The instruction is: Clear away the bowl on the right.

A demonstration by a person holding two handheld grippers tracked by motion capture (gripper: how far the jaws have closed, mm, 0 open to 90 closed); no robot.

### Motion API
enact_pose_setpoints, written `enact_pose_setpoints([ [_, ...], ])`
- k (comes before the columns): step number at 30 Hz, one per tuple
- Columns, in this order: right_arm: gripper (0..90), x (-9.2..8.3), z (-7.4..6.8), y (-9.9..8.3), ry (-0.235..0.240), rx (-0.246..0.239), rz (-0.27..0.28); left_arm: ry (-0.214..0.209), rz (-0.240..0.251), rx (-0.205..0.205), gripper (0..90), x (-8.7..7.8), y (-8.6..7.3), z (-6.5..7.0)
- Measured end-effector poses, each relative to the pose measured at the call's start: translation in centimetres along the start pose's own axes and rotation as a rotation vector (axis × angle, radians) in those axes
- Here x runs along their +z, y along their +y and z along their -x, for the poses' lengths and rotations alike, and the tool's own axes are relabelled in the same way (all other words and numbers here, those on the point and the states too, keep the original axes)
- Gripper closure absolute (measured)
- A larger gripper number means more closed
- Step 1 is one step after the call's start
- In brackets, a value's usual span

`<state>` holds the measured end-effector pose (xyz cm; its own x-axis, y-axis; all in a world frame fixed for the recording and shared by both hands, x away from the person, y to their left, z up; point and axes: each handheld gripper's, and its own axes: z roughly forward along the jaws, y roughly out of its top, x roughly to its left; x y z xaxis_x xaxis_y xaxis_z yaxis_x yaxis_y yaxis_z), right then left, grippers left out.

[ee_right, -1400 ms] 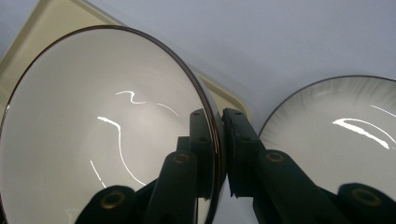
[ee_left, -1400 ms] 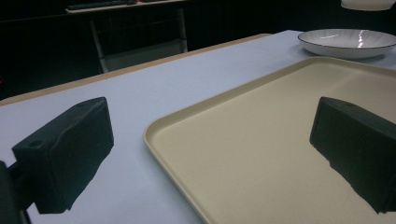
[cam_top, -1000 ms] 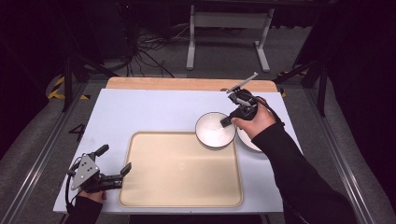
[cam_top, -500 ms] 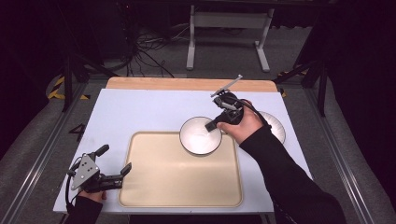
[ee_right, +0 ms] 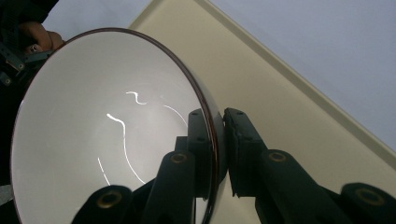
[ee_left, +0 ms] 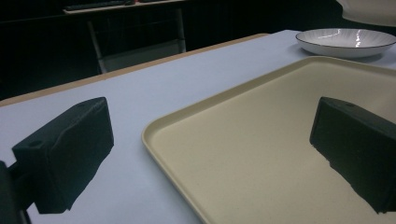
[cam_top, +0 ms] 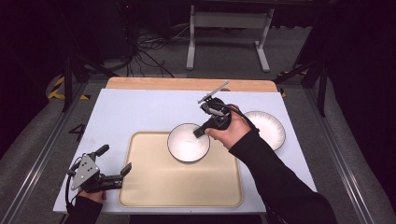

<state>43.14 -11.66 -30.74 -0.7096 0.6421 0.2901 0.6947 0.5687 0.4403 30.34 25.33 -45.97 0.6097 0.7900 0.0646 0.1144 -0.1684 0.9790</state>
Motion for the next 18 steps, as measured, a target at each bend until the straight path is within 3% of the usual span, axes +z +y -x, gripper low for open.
enact_pose_setpoints([
  [18, 81.4, 5.4, 0.7, -0.6, 0.012, 0.006, -0.089, 0.002, 0.005, -0.005, 0.2, 0.0, 0.0, -0.1],
])
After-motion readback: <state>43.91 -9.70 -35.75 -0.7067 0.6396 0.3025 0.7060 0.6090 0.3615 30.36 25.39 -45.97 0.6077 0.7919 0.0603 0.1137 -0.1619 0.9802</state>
